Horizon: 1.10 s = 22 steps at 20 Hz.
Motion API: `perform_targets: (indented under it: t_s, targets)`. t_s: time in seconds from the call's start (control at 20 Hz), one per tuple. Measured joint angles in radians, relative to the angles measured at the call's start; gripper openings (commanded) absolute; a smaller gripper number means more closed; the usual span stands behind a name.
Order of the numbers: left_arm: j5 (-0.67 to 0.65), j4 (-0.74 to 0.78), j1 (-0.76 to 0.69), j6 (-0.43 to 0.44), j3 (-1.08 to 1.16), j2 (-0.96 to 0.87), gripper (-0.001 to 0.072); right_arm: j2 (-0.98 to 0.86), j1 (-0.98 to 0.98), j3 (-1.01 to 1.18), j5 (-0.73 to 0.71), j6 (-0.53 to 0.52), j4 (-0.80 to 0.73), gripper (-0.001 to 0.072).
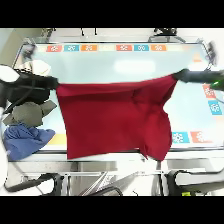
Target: Fold the shirts.
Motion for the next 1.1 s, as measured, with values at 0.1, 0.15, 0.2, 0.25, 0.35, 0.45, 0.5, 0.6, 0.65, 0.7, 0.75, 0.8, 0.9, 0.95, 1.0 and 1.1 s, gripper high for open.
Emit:
perform_targets:
  t_s: [0.1, 0.15, 0.2, 0.25, 0.35, 0.45, 0.5, 0.6, 0.65, 0.7, 0.75, 0.8, 0.9, 0.95, 1.0, 1.1]
  targets:
    - [0.021, -0.001, -0.002, 0.014, 0.059, -0.131, 0.0013, -0.119, 0.0, 0.013, -0.037, -0.035, 0.093, 0.0018]
    - [0.024, -0.005, -0.002, 0.016, 0.1, -0.187, 0.0012, -0.174, -0.001, 0.039, -0.055, -0.047, 0.136, 0.0018]
    - [0.026, -0.011, -0.003, 0.018, 0.144, -0.232, 0.0013, -0.218, -0.001, 0.07, -0.066, -0.056, 0.167, 0.0018]
    - [0.022, -0.016, -0.004, 0.019, 0.195, -0.274, 0.0013, -0.256, -0.001, 0.105, -0.07, -0.059, 0.192, 0.0018]
    - [-0.006, -0.017, -0.008, 0.022, 0.288, -0.34, 0.0013, -0.313, -0.001, 0.169, -0.076, -0.059, 0.22, 0.0018]
    - [-0.034, -0.019, -0.015, 0.022, 0.363, -0.388, 0.0013, -0.34, -0.001, 0.204, -0.062, -0.058, 0.222, 0.0018]
    - [-0.047, -0.018, -0.019, 0.022, 0.388, -0.407, 0.0013, -0.346, -0.001, 0.214, -0.048, -0.048, 0.196, 0.0017]
    - [-0.073, -0.011, -0.027, 0.022, 0.422, -0.435, 0.0012, -0.349, 0.002, 0.226, -0.007, -0.001, 0.085, 0.0017]
    - [-0.088, 0.001, -0.03, 0.02, 0.43, -0.444, 0.0013, -0.346, 0.005, 0.227, 0.011, 0.027, 0.022, 0.0017]
    - [-0.102, 0.023, -0.032, 0.006, 0.434, -0.451, 0.0013, -0.342, 0.008, 0.225, 0.028, 0.052, -0.039, 0.0017]
    - [-0.111, 0.046, -0.034, -0.007, 0.433, -0.456, 0.0012, -0.335, 0.012, 0.219, 0.039, 0.075, -0.094, 0.0017]
    - [-0.114, 0.065, -0.035, -0.02, 0.43, -0.459, 0.0013, -0.33, 0.017, 0.211, 0.051, 0.094, -0.137, 0.0017]
    - [-0.113, 0.088, -0.038, -0.035, 0.412, -0.464, 0.0013, -0.325, 0.029, 0.19, 0.052, 0.119, -0.203, 0.0017]
    - [-0.105, 0.101, -0.041, -0.039, 0.399, -0.465, 0.0013, -0.323, 0.037, 0.179, 0.045, 0.124, -0.231, 0.0017]
    - [-0.093, 0.109, -0.044, -0.044, 0.385, -0.466, 0.0012, -0.322, 0.044, 0.17, 0.034, 0.135, -0.256, 0.0017]
    - [-0.063, 0.128, -0.052, -0.047, 0.356, -0.468, 0.0013, -0.321, 0.061, 0.158, 0.014, 0.151, -0.312, 0.0017]
